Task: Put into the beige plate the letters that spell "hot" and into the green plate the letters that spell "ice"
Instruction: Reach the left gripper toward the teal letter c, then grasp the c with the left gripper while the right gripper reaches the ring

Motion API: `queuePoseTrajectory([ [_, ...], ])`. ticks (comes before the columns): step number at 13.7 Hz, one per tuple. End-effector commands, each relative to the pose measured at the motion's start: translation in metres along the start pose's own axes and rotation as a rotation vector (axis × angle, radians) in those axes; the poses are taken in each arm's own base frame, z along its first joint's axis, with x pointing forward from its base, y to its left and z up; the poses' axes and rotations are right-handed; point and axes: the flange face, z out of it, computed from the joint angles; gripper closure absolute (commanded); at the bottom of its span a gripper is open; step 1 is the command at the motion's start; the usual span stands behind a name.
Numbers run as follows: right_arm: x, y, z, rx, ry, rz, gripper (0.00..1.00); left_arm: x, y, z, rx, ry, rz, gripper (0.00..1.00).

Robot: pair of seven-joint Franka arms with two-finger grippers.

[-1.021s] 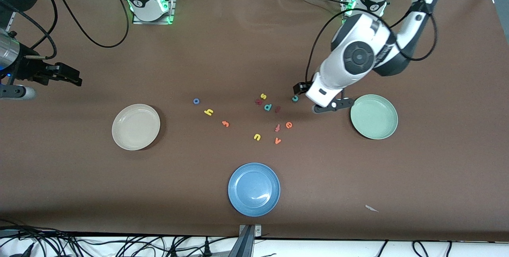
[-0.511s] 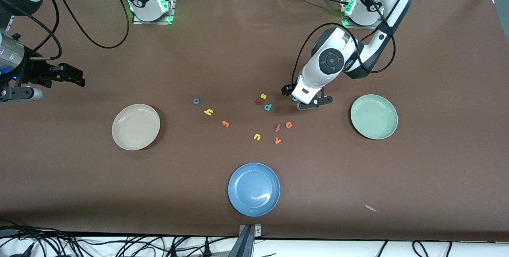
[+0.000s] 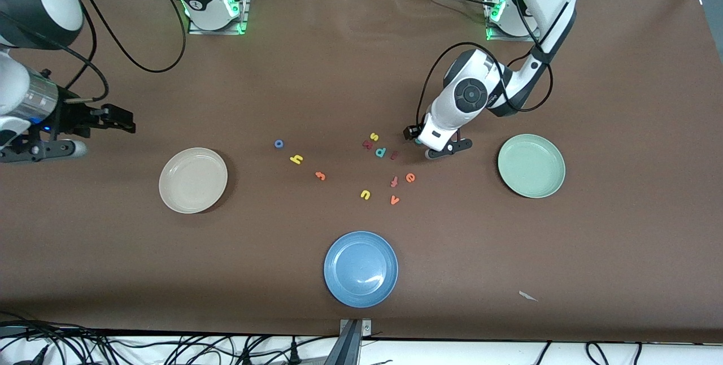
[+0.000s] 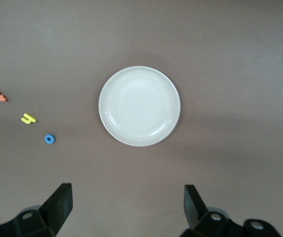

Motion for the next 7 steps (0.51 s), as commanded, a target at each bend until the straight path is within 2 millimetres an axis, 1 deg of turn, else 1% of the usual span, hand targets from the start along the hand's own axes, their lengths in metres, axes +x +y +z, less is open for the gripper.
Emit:
queuePoseTrajectory([
  [1,0.003,-0.038,0.017,0.023,0.017,-0.054,0.0,0.004,0.003,0.019,-0.012,0.002,-0.042,0.18],
  [2,0.005,-0.048,0.026,0.025,0.022,-0.026,0.0,0.004,0.003,0.021,-0.015,0.001,-0.044,0.18],
  [4,0.009,-0.067,0.049,0.031,0.045,0.02,0.0,0.004,0.002,0.026,-0.01,-0.007,-0.048,0.28],
  [6,0.009,-0.09,0.076,0.037,0.07,0.062,0.0,0.004,0.002,0.027,-0.009,-0.008,-0.058,0.31],
  [7,0.007,-0.103,0.091,0.032,0.085,0.065,0.0,0.004,0.002,0.027,-0.009,-0.008,-0.068,0.36],
])
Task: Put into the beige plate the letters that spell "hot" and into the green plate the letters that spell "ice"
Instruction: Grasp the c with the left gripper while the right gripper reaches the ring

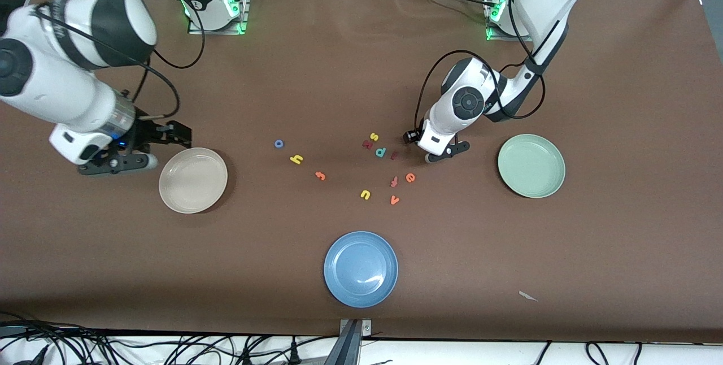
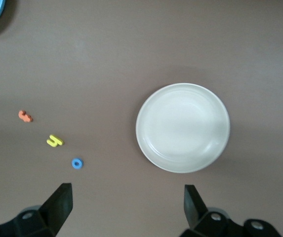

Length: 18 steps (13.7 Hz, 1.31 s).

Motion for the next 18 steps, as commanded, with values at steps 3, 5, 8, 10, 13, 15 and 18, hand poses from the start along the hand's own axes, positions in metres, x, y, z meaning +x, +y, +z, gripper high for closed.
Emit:
queuePoseTrajectory([
  [3,-0.022,-0.044,0.063,0.018,0.054,0.031,0.0,0.003,0.008,-0.002,-0.009,0.016,-0.028,0.52],
  [5,-0.031,-0.064,0.081,0.015,0.056,0.022,0.0,0.004,0.007,-0.002,-0.004,0.021,-0.032,0.55],
  [8,-0.04,-0.085,0.123,-0.04,0.061,0.025,0.0,0.002,0.011,0.007,0.033,0.059,-0.041,0.55],
  [10,-0.05,-0.1,0.148,-0.032,0.075,0.05,0.0,0.003,0.014,0.007,0.048,0.095,-0.054,0.55],
  [13,-0.064,-0.111,0.18,-0.006,0.087,0.07,0.0,0.003,0.015,0.007,0.051,0.1,-0.059,0.56],
  [15,-0.077,-0.117,0.196,0.012,0.105,0.057,0.0,0.003,0.015,0.007,0.05,0.1,-0.06,0.67],
  [18,-0.094,-0.121,0.214,0.029,0.115,0.041,0.0,0.002,0.015,0.007,0.05,0.1,-0.068,0.73],
])
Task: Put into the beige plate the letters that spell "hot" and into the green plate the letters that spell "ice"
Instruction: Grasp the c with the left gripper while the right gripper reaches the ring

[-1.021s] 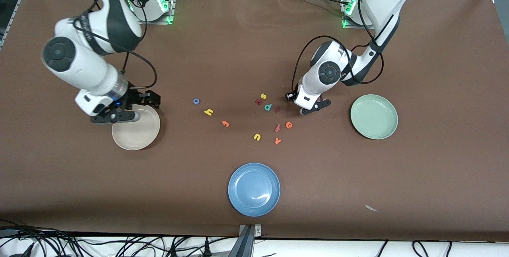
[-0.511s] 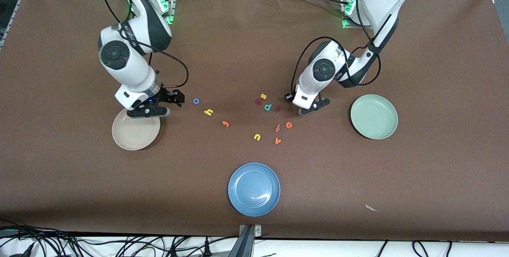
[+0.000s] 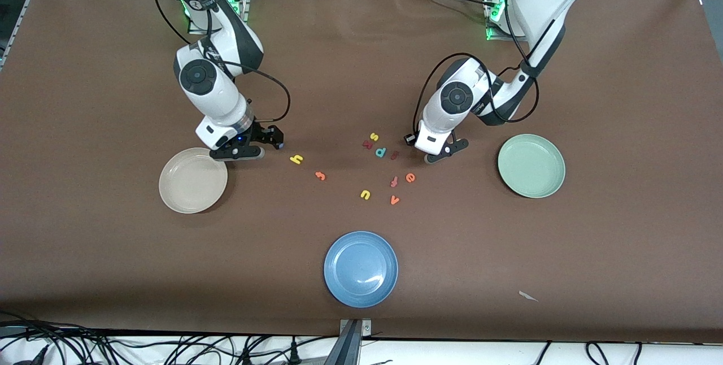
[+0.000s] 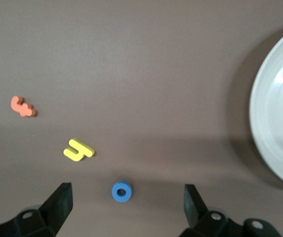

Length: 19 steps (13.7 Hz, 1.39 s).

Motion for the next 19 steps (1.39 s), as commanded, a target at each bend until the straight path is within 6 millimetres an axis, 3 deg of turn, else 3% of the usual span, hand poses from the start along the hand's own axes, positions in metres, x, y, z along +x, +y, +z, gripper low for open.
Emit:
queuePoseTrajectory([
  [1,-0.019,-0.006,0.014,0.011,0.014,-0.012,0.0,0.002,0.007,0.009,0.003,0.015,0.002,0.78],
  [4,-0.028,-0.012,0.039,0.025,0.011,-0.044,0.0,0.003,0.006,0.008,0.006,0.014,-0.001,0.81],
  [6,-0.032,-0.011,0.055,0.029,-0.003,-0.049,0.0,0.008,0.003,-0.005,0.016,0.022,0.001,0.81],
  [8,-0.035,-0.011,0.068,0.038,-0.01,-0.046,0.0,0.017,0.006,-0.038,0.075,0.021,0.017,0.81],
  [11,-0.035,-0.011,0.069,0.042,-0.007,-0.045,0.0,0.059,-0.003,-0.092,0.148,-0.036,0.042,0.81],
  [14,-0.035,-0.011,0.072,0.048,0.0,-0.044,0.01,0.097,-0.041,-0.134,0.125,-0.108,0.108,0.81],
  [16,-0.037,-0.011,0.077,0.06,0.011,-0.045,0.06,0.116,-0.066,-0.139,0.141,-0.135,0.178,0.81],
  [19,-0.042,-0.008,0.081,0.061,0.008,-0.048,0.08,0.163,-0.122,-0.143,0.112,-0.161,0.251,0.8],
])
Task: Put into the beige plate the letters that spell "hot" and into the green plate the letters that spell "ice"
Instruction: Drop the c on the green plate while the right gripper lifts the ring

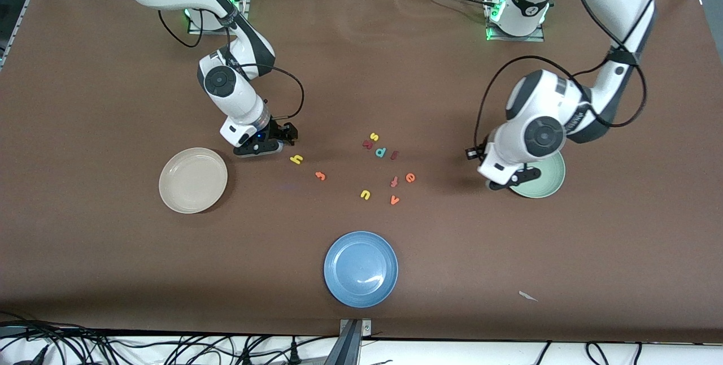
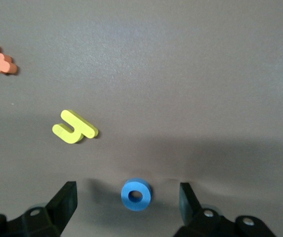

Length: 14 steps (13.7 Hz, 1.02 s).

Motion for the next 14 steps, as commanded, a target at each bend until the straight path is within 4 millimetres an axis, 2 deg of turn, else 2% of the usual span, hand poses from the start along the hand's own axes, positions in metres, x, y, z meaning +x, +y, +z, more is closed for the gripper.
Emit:
queuePoseTrajectory([
  [1,-0.007,0.001,0.005,0.001,0.008,-0.004,0.12,0.02,-0.054,0.008,-0.034,-0.045,0.087,0.8],
  [3,-0.01,0.003,0.007,0.0,0.005,-0.006,0.13,0.037,-0.086,0.023,-0.053,-0.071,0.139,0.79],
  [4,-0.01,0.003,0.007,0.001,0.006,-0.006,0.17,0.042,-0.102,0.026,-0.062,-0.078,0.158,0.79],
  [5,-0.012,0.004,0.009,0.0,0.003,-0.005,0.21,0.043,-0.11,0.033,-0.066,-0.088,0.178,0.79],
  [8,-0.015,0.006,0.01,-0.004,0.012,-0.024,0.43,0.048,-0.115,0.069,0.006,-0.123,0.217,0.78],
  [10,-0.015,0.006,0.01,-0.009,0.014,-0.034,0.58,0.048,-0.115,0.077,0.009,-0.135,0.219,0.66],
  [12,-0.015,0.006,0.009,-0.009,0.015,-0.036,0.7,0.047,-0.113,0.075,0.01,-0.132,0.22,0.34],
  [14,-0.013,0.006,0.006,-0.009,0.021,-0.041,0.84,0.049,-0.114,0.062,0.009,-0.113,0.212,0.01],
])
